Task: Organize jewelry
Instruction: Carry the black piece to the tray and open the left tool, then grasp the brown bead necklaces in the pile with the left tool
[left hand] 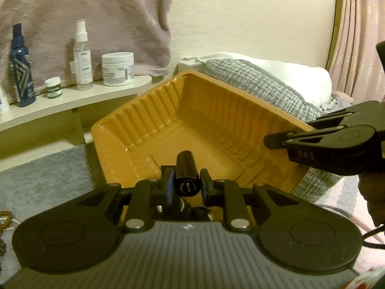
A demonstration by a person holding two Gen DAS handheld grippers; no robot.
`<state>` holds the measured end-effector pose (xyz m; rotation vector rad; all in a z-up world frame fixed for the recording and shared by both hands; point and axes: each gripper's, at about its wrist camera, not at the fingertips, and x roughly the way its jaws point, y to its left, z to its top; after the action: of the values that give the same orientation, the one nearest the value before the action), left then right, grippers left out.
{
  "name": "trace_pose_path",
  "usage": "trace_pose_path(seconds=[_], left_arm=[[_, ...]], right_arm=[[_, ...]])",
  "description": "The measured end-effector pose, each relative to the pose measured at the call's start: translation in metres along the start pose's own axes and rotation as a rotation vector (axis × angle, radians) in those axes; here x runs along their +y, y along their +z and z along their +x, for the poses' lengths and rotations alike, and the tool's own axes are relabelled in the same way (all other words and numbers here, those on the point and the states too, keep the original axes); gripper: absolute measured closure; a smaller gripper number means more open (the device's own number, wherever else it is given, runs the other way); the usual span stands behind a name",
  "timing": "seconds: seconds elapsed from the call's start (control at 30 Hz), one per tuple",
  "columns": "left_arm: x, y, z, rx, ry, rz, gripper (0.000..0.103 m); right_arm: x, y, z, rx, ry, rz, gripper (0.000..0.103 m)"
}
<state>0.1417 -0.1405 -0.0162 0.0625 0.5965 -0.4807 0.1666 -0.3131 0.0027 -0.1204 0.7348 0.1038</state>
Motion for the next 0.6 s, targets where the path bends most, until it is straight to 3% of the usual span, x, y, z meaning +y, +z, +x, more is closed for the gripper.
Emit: trace_pose_path(seconds=[0.1, 0.3, 0.6], left_arm=[[-0.002, -0.001, 0.002, 0.003, -0.006, 0.014, 0.077], [0.010, -0.006, -0.014, -0.019, 0.048, -0.001, 0.077], [0.058, -0.023, -0.056, -0.047, 0.215, -0.073, 0.076]], right_arm=[[0.000, 0.000, 0.000, 0.000, 0.001, -0.001, 0.099], [0.000, 0.000, -0.001, -0.002, 0.001, 0.000, 0.099], [-0.001, -0.003, -0.002, -0.001, 0.002, 0.008, 0.099]])
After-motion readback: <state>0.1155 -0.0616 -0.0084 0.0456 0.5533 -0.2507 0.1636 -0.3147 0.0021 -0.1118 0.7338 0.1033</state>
